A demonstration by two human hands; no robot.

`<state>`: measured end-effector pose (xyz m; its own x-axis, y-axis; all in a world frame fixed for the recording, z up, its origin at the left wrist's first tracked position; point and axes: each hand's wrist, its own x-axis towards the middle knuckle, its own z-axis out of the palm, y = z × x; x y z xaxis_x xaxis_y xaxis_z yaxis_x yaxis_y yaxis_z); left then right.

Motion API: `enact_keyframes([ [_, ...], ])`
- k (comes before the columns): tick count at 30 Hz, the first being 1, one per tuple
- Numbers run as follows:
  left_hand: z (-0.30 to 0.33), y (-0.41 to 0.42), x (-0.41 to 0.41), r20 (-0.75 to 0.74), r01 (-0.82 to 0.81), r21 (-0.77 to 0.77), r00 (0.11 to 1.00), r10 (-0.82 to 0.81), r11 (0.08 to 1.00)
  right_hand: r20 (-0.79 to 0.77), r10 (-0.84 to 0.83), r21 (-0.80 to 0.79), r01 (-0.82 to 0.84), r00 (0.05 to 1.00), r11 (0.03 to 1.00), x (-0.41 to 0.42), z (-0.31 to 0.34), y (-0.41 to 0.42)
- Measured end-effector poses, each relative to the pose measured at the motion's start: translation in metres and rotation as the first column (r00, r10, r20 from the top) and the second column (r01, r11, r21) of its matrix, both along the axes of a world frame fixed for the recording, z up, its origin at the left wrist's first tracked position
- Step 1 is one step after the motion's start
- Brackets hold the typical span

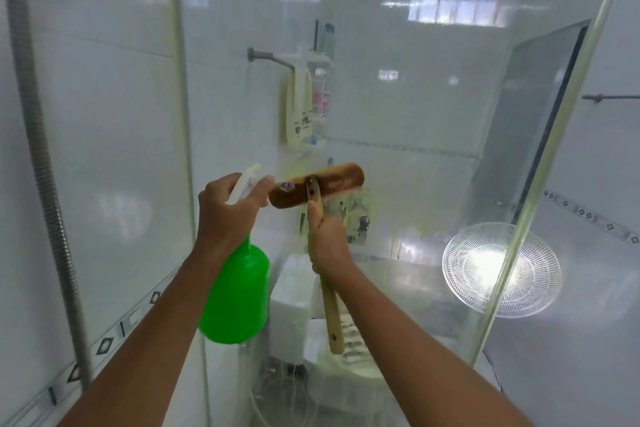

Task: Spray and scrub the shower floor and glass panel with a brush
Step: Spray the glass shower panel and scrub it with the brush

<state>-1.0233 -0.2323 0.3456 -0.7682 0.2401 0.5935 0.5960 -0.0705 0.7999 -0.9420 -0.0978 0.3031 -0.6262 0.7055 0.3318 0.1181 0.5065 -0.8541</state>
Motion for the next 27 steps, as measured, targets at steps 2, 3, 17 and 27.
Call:
enact_keyframes([
  [2, 0.003, -0.006, -0.003, -0.008, -0.022, -0.002, 1.000, 0.022, 1.000, -0.032, -0.010, 0.104, 0.013, 0.999, 0.995, -0.008, 0.052, 0.006],
  [3, 0.004, -0.007, -0.005, -0.015, -0.030, -0.001, 0.999, 0.030, 1.000, -0.063, -0.015, 0.132, 0.023, 0.998, 0.991, -0.015, 0.083, 0.008],
  [17, -0.004, -0.020, -0.002, 0.047, -0.026, 0.003, 0.999, 0.026, 1.000, 0.228, -0.019, 0.140, -0.014, 0.973, 0.990, -0.002, -0.064, 0.010],
  [27, -0.022, -0.008, 0.016, 0.034, 0.052, -0.100, 0.998, -0.049, 0.994, -0.112, -0.004, 0.134, 0.019, 0.994, 0.991, -0.009, 0.129, 0.029],
])
